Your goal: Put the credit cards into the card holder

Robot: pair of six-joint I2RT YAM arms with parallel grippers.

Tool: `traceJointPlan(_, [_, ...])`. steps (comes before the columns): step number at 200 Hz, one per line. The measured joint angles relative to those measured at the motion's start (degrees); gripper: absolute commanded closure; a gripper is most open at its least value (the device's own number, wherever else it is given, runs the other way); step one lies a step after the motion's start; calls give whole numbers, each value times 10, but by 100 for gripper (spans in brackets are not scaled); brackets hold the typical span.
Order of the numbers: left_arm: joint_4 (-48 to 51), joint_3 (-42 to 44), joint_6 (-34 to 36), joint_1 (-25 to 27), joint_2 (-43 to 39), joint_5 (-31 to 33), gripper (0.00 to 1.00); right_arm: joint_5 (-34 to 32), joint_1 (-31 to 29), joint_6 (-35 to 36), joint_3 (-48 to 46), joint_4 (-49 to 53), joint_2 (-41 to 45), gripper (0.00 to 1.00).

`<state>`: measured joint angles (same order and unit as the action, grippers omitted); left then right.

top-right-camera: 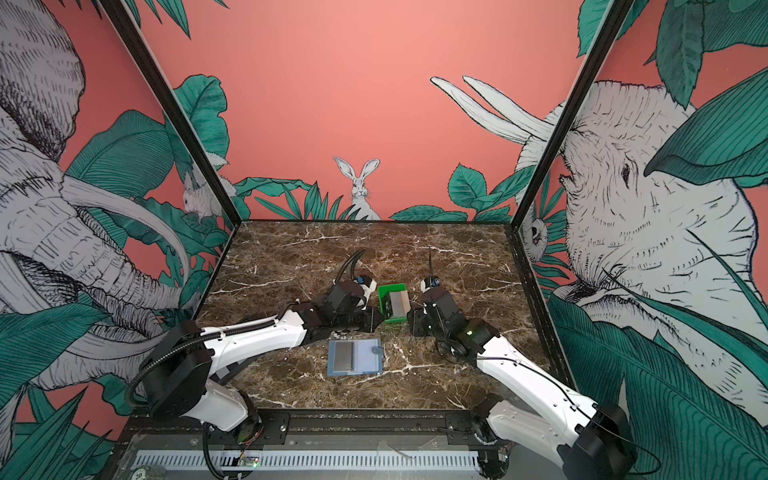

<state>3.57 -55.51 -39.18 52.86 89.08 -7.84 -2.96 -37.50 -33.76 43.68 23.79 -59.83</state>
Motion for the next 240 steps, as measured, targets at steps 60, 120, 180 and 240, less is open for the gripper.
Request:
traceJointPlan(60, [23,-90,30,-1,84,8,84,50,68,34,38,-23,-100,51])
traceJointPlan(120, [24,-101,27,-21,118,-2,87,97,96,49,80,-39,-184,45])
traceJointPlan(180, [24,-101,16,-49,118,-2,88,123,96,64,116,-42,-240,15])
traceJointPlan(240, [27,-116,17,-61,146,-6,90,144,96,79,140,-37,-299,12])
